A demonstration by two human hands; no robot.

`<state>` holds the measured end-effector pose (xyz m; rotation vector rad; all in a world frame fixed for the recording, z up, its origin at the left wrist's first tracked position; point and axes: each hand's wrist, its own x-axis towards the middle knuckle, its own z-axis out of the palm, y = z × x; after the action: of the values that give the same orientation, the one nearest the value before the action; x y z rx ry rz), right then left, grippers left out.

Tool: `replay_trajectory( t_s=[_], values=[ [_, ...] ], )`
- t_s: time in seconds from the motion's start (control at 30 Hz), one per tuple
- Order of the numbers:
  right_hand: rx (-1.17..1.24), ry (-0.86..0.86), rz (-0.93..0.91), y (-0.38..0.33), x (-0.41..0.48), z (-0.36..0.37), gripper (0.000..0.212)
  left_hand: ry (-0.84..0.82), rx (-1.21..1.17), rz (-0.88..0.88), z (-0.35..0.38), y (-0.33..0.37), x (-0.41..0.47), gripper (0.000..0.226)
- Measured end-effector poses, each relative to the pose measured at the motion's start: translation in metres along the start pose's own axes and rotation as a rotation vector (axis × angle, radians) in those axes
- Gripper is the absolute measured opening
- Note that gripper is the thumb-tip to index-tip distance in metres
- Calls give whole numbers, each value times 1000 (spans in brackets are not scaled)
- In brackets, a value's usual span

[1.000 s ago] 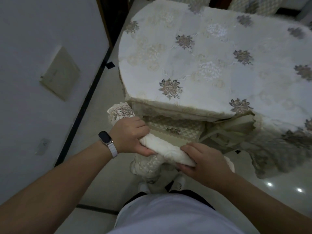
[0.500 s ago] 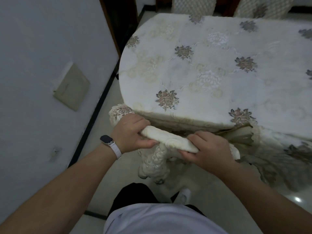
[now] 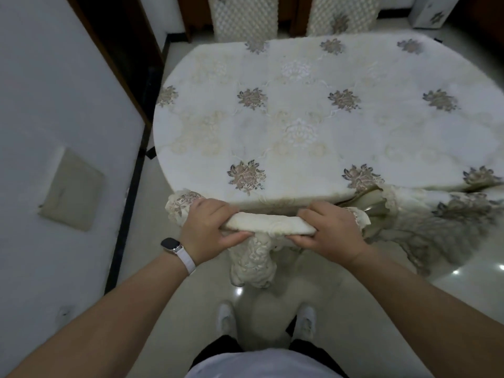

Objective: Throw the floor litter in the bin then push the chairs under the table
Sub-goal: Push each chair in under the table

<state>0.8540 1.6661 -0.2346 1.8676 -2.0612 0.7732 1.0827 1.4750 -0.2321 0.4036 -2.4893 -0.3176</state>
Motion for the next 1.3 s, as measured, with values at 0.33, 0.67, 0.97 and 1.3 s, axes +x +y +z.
replay_trajectory(
  t_s=[0.33,0.67,0.97,1.3],
  values=[
    [70,-117,27,4,-19,24,50,-116,-73,-146,13,6,-34,60],
    [7,-90,180,28,-22,23,54,-106,-54,-147,42,10,-11,58],
    [77,-114,129,59,-12,27,51,-48,27,-201,56,22,-2,57],
    [126,-222,169,59,-12,22,53,-66,37,-191,54,21,-2,58]
  ],
)
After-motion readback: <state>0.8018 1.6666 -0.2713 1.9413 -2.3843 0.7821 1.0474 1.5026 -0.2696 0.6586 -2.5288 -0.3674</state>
